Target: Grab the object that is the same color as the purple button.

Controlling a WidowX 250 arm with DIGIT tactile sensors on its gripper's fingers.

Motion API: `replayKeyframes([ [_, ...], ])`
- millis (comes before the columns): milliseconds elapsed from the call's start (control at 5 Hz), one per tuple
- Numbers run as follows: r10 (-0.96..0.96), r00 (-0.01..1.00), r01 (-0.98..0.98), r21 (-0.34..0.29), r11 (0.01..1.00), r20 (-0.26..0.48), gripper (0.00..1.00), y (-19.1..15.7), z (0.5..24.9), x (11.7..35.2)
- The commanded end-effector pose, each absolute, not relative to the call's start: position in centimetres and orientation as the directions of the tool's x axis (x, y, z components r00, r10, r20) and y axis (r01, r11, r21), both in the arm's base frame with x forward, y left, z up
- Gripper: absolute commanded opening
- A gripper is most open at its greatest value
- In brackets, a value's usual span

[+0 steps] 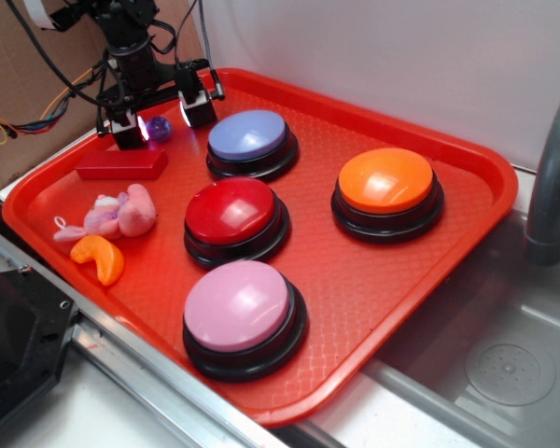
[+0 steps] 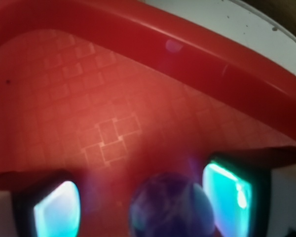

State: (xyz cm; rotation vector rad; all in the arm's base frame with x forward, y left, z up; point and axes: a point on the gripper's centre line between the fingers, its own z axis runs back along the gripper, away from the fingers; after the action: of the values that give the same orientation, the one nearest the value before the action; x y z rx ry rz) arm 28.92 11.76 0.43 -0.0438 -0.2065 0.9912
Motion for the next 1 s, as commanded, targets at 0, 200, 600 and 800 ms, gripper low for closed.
replayKeyframes([
  [0, 0.828, 0.540, -0.815, -0.151, 0.559, 0.149, 0.00, 11.4, 1.2, 28.2],
  [200, 0.831, 0.537, -0.818, -0.152, 0.555, 0.147, 0.00, 11.5, 1.4, 28.2],
  [600, 0.828, 0.530, -0.822, -0.128, 0.554, 0.180, 0.00, 11.3, 2.3, 28.5],
  [800, 0.808, 0.555, -0.803, -0.123, 0.583, 0.199, 0.00, 11.1, 4.5, 29.0],
])
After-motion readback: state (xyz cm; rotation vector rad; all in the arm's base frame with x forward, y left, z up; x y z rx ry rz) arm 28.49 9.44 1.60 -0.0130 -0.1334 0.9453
